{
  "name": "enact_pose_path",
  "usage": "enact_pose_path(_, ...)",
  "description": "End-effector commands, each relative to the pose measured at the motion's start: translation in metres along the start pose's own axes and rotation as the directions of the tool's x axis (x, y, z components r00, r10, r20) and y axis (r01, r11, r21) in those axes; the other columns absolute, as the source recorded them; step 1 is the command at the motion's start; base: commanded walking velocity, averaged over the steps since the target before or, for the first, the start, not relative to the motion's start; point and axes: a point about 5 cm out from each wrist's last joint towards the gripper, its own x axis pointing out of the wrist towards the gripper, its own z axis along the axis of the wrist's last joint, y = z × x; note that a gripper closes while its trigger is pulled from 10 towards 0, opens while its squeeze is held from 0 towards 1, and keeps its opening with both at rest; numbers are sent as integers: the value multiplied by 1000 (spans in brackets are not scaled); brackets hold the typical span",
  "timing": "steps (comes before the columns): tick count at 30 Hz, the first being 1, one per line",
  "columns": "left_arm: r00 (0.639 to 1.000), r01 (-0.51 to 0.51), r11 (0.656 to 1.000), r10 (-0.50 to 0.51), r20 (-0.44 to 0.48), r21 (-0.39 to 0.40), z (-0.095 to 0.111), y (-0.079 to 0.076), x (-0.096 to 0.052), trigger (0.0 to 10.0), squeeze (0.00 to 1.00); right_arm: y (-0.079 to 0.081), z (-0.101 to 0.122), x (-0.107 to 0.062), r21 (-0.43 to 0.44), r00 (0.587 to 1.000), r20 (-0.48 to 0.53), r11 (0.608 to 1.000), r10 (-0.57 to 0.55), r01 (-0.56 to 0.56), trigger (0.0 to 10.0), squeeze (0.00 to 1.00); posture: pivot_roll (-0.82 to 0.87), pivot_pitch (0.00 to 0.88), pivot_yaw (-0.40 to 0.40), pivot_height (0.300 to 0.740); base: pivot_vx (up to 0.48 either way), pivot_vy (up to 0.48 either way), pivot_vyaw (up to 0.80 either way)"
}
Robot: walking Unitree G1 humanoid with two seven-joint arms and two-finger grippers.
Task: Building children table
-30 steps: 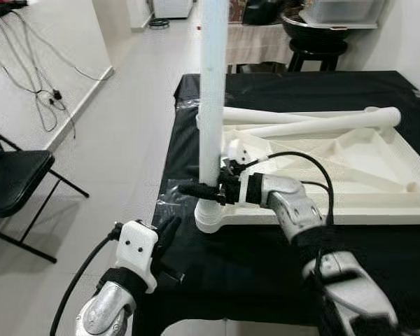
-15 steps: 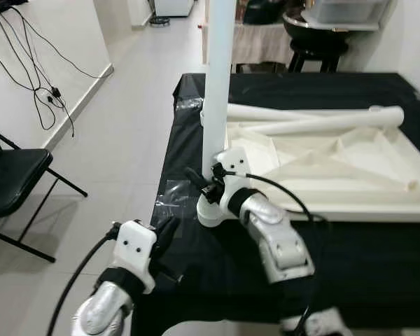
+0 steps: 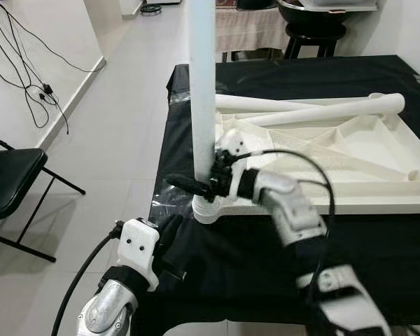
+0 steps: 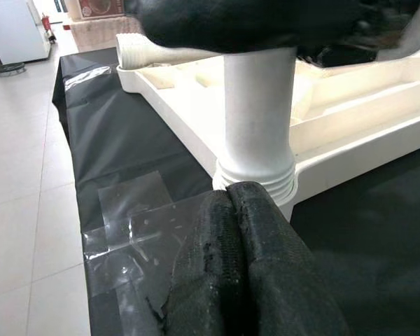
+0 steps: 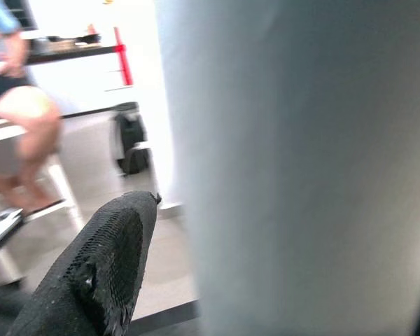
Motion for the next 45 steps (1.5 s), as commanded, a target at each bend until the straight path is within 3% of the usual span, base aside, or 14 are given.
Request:
enact_pose_path(1,1000,-2,1000,2,-27,-3,-6,0,-1,10000,0,2,-9,3,30,988,-37,988,150,-149,10000,0,56,82,8,740,0,0,0)
enact_pose_path(5,1000,-1,1000,1,-28,-3,-7,-1,-1,10000,0,-1,-11,2,57,977,-53,978,204,-201,9294,0,58,80,8,740,0,0,0)
enact_pose_path(6,1000,-1,1000,1,-28,-3,-7,-1,-1,10000,0,-3,-13,2,79,977,-51,976,206,-202,0,0,61,78,8,740,0,0,0)
enact_pose_path(21,1000,2,1000,-2,-26,-6,-4,-2,-3,10000,0,-8,-42,-29,97,993,-119,995,-6,17,0,0,52,107,9,740,0,0,0)
enact_pose_path(22,1000,2,1000,-2,-27,-4,-5,-2,-4,10000,0,-1,-55,-28,108,967,-182,974,-176,198,0,0,54,108,6,740,0,0,0)
enact_pose_path(24,1000,3,1000,-3,-28,-1,-4,-1,-5,10000,0,22,-76,-42,153,737,-310,734,-600,662,0,0,71,122,2,740,0,0,0)
enact_pose_path(26,1000,3,1000,-3,-28,-1,-4,-1,-5,10000,0,22,-76,-42,153,737,-310,734,-600,662,0,0,71,122,2,740,0,0,0)
enact_pose_path(27,1000,3,1000,-3,-29,0,-4,0,-5,10000,0,29,-81,-51,153,634,-354,626,-687,764,0,0,71,122,2,740,0,0,0)
enact_pose_path(35,999,7,1000,-7,-34,11,-5,2,-5,10000,0,9,-68,-36,108,731,-281,737,-621,667,0,0,65,106,18,740,0,0,0)
enact_pose_path(36,999,4,1000,-4,-34,13,-5,3,-4,10000,0,7,-67,-36,89,732,-277,741,-623,665,7333,0,67,103,15,740,0,0,0)
enact_pose_path(38,999,4,1000,-4,-34,13,-5,3,-4,10000,0,7,-67,-36,89,732,-277,741,-623,665,7333,0,67,103,15,740,0,0,0)
enact_pose_path(39,999,1,1000,-1,-33,14,-5,3,-3,10000,0,8,-64,-32,119,767,-248,767,-592,631,10000,949,64,101,15,740,0,0,0)
enact_pose_path(43,999,2,1000,-2,-32,12,-5,3,-2,10000,0,16,-54,-24,175,848,-179,832,-499,526,10000,1000,61,97,14,740,0,0,0)
enact_pose_path(45,1000,6,1000,-6,-31,5,-5,1,0,10000,0,19,-41,-21,222,944,-45,918,-327,328,10000,1000,60,92,16,740,0,0,0)
